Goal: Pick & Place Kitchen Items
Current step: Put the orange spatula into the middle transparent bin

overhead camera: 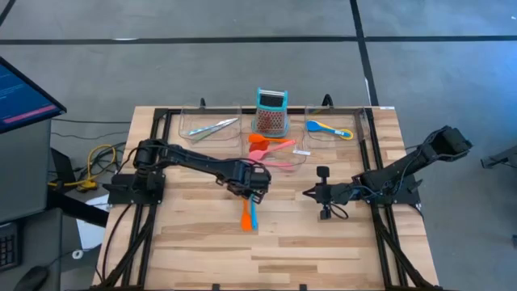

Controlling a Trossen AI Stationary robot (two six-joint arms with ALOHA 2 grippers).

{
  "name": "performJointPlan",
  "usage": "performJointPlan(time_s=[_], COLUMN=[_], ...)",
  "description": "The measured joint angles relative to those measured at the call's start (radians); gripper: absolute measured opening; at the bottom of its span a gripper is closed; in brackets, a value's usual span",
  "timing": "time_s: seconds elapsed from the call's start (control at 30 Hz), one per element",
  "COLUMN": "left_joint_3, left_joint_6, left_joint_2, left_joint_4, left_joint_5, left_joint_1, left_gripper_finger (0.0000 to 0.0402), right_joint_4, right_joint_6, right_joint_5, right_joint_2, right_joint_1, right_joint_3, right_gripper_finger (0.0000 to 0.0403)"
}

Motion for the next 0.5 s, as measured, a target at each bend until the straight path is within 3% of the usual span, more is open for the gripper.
performJointPlan(time_s=[0.2,0.5], left_joint_3=[-0.038,-0.074], left_joint_6=[-0.158,-0.181], left_joint_2=[0.000,0.000], left_joint_4=[0.093,0.175], left_joint_5=[-0.007,-0.006], left_joint_1=[0.000,0.000], left_gripper_finger=[0.0126,0.0139], right_joint_4=[-0.003,-0.010], right_joint_6=[0.000,0.000], right_joint_5=[0.000,0.000], right_joint_2=[0.000,0.000], right_joint_1=[0.000,0.000], right_joint_3=[0.000,0.000], right_gripper_finger=[0.0000,0.0000])
